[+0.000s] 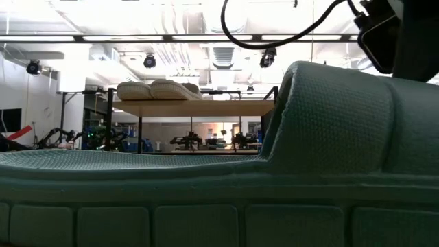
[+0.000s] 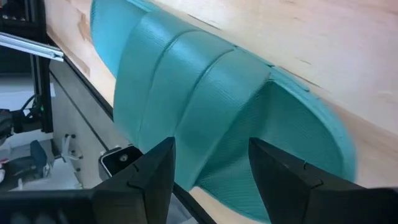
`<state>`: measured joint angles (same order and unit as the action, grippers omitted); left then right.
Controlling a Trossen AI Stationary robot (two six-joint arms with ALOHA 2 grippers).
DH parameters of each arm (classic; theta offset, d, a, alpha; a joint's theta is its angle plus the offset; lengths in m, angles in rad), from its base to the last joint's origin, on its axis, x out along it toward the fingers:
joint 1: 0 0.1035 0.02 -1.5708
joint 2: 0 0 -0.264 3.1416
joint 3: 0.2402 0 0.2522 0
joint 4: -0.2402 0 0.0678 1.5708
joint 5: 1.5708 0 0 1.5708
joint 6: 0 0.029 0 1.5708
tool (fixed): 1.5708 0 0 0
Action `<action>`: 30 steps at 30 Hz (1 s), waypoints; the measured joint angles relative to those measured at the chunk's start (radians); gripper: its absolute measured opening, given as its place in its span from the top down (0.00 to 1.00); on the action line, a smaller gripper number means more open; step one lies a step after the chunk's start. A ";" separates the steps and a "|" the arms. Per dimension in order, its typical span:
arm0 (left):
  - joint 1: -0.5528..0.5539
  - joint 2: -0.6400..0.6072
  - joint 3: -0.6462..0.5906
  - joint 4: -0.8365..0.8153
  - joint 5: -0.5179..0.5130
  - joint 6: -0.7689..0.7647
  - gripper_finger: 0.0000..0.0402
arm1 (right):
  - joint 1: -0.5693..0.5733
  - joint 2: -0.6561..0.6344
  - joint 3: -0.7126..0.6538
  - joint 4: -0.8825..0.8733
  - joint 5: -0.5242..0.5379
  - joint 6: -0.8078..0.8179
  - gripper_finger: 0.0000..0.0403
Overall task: Pick and place slides into the shelf
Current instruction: Put the left green slipper on the shelf
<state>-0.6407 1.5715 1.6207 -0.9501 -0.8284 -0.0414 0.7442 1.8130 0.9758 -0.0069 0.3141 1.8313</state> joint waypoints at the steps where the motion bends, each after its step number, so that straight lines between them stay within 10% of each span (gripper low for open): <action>1: 0.000 0.000 0.000 -0.001 0.000 0.000 0.59 | -0.004 0.001 0.001 0.001 0.000 -0.005 0.52; 30: 0.000 0.000 -0.002 -0.002 0.001 0.002 0.59 | -0.054 0.003 0.006 0.019 -0.104 -0.109 0.52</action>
<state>-0.6409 1.5719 1.6188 -0.9516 -0.8276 -0.0395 0.6906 1.8160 0.9813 0.0123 0.2097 1.7221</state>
